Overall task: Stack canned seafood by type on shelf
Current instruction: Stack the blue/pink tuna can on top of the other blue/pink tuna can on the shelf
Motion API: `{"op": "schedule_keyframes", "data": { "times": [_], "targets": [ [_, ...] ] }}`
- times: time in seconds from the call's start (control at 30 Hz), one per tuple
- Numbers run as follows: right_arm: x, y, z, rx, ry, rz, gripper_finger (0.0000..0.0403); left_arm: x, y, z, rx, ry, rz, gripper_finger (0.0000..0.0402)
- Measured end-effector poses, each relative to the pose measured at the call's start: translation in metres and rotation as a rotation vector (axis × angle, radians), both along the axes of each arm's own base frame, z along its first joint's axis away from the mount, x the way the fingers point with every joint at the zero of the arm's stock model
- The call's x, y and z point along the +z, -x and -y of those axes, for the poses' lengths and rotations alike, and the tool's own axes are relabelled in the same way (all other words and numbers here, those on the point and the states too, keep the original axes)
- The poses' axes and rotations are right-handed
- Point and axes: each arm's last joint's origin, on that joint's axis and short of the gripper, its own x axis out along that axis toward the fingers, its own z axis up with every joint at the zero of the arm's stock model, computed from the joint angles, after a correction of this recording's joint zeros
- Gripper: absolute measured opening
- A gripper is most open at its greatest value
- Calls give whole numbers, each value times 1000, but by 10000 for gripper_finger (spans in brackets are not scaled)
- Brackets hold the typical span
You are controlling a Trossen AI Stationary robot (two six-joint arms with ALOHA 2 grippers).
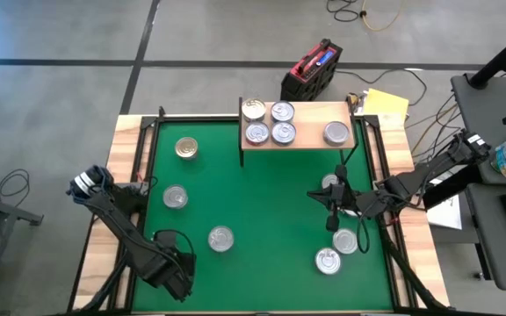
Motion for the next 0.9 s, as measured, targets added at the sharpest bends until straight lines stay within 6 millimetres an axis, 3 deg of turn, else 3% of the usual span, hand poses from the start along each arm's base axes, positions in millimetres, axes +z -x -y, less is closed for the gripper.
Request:
{"op": "schedule_keyframes", "data": {
  "times": [0.9],
  "targets": [
    [0,0,0,-1,-10,1,9,-15,2,-1,5,-57,-87,254]
  ]
}}
